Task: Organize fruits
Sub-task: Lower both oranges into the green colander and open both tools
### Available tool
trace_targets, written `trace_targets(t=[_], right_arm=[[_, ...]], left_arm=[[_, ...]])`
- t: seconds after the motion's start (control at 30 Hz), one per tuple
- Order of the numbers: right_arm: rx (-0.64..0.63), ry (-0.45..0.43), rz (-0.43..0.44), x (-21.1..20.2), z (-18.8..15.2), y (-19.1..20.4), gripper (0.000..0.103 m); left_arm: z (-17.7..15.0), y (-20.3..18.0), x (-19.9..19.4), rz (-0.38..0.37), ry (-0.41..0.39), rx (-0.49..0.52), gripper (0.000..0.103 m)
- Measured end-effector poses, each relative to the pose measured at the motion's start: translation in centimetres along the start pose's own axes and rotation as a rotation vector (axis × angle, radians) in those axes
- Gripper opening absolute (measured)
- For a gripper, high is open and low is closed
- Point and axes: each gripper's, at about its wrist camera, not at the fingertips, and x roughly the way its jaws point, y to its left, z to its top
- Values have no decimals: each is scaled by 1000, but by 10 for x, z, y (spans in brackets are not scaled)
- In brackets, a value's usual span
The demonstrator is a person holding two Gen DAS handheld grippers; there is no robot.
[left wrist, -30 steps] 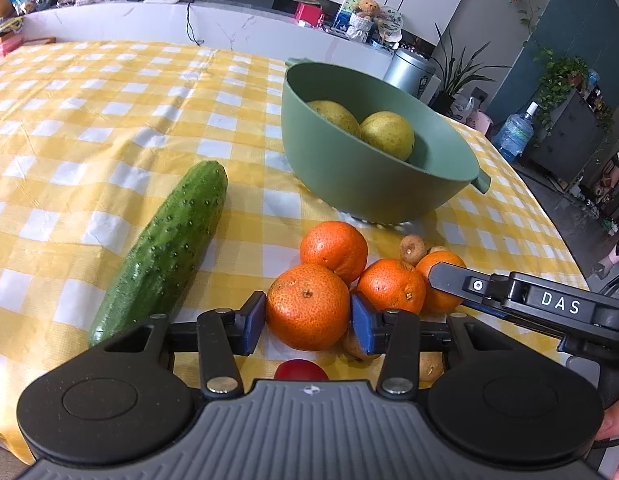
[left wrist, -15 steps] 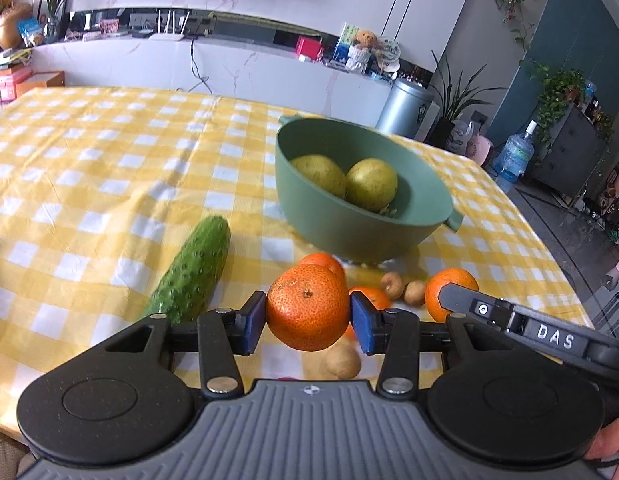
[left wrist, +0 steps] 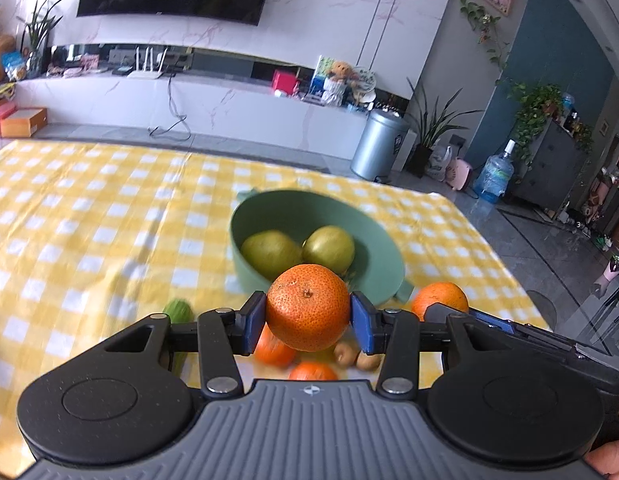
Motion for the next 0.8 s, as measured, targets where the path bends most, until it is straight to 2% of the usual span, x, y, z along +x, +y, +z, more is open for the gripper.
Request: trace_targets(t=[0.17, 0.33, 0.63, 0.8], right_arm=[[-71, -14, 1, 10, 24, 2, 39], [-174, 14, -13, 32, 43, 4, 39], [-341, 147, -39, 82, 58, 0, 39], [-379, 232, -30, 106, 59, -2, 38]], left_arm=[[20, -4, 15, -23, 1, 0, 51], [34, -3, 38, -30, 36, -4, 51], [40, 3, 77, -21, 119, 20, 51], [38, 5, 94, -2, 152, 52, 51]])
